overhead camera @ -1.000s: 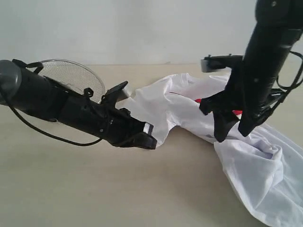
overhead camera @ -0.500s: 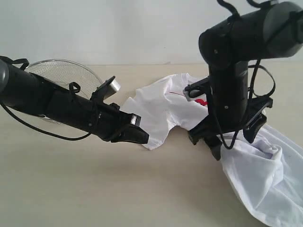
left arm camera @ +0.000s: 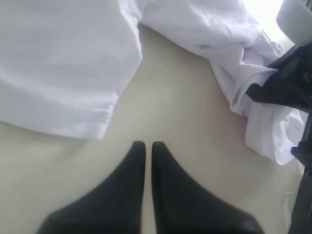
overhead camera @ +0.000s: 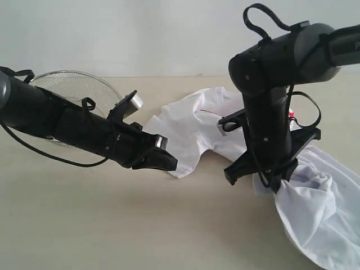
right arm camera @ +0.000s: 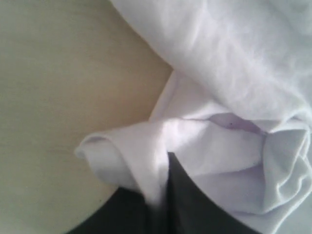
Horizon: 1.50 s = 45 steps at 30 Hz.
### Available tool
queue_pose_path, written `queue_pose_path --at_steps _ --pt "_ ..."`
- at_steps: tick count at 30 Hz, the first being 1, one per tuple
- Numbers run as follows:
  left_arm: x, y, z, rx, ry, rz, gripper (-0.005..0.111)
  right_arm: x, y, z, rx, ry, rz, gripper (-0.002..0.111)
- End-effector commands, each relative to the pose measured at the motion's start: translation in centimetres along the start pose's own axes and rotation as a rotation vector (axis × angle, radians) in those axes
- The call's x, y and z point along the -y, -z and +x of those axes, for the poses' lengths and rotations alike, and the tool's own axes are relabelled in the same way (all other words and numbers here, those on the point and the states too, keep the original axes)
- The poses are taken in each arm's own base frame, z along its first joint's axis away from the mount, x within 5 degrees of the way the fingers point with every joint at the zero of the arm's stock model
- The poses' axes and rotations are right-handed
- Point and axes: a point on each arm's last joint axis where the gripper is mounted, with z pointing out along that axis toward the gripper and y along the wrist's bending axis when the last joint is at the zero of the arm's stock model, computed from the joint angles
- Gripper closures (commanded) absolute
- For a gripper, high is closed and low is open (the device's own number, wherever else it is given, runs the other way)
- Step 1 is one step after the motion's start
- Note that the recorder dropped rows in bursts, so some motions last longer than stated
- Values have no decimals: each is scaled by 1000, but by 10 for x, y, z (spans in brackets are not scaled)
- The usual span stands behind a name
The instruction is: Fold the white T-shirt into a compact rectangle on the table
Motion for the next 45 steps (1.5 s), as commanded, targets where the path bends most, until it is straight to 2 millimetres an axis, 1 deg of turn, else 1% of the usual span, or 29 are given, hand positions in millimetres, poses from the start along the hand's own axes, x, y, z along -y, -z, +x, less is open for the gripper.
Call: queue_pose_path --at_steps 1,3,4,7,8,10,13,15,17,20,22,25,29,31,32,33,36,39,41,43,45 --pt "3 1 -3 15 18 24 102 7 30 11 79 19 4 109" --pt "3 1 -3 15 16 23 102 10 45 18 126 9 -2 109" --pt "3 1 -3 13 14 28 102 12 58 25 165 -1 -17 109" --pt "5 1 -3 9 10 41 102 15 85 45 245 -25 -65 109" --pt "5 1 -2 8 10 46 102 17 92 53 279 -34 -82 109" --pt "5 1 -2 6 9 47 102 21 99 70 319 -53 -110 109" --pt "6 1 -2 2 9 58 102 31 92 96 339 -111 -167 109" --pt "8 1 -1 -2 10 79 102 34 84 112 364 -142 -227 109" --pt "12 0 -1 -6 2 104 102 37 73 126 397 -173 -296 109" --pt "26 -8 1 -7 -32 153 102 37 48 141 413 -194 -389 109" --pt "35 -15 4 -21 -53 171 102 32 34 146 421 -187 -469 109" --pt "46 -23 7 -33 -62 193 102 26 23 147 460 -168 -563 109" --pt "56 -23 10 -55 -58 279 102 25 20 146 492 -164 -568 109" --pt "56 -22 10 -61 -58 295 102 26 21 145 506 -168 -560 109" --pt "57 -22 12 -73 -56 302 100 27 21 144 520 -174 -553 109" --pt "57 -21 12 -84 -45 307 97 28 21 143 530 -176 -549 109" --pt "63 -20 14 -119 26 362 80 29 21 142 552 -170 -527 109" --pt "66 -19 12 -108 98 391 57 30 22 140 577 -144 -508 109" --pt "66 -20 8 -66 171 395 45 31 22 139 600 -126 -500 109" --pt "68 -23 4 -37 267 419 41 31 22 139 606 -108 -493 109" --pt "70 -26 5 -38 301 427 41 31 22 139 614 -77 -483 109"
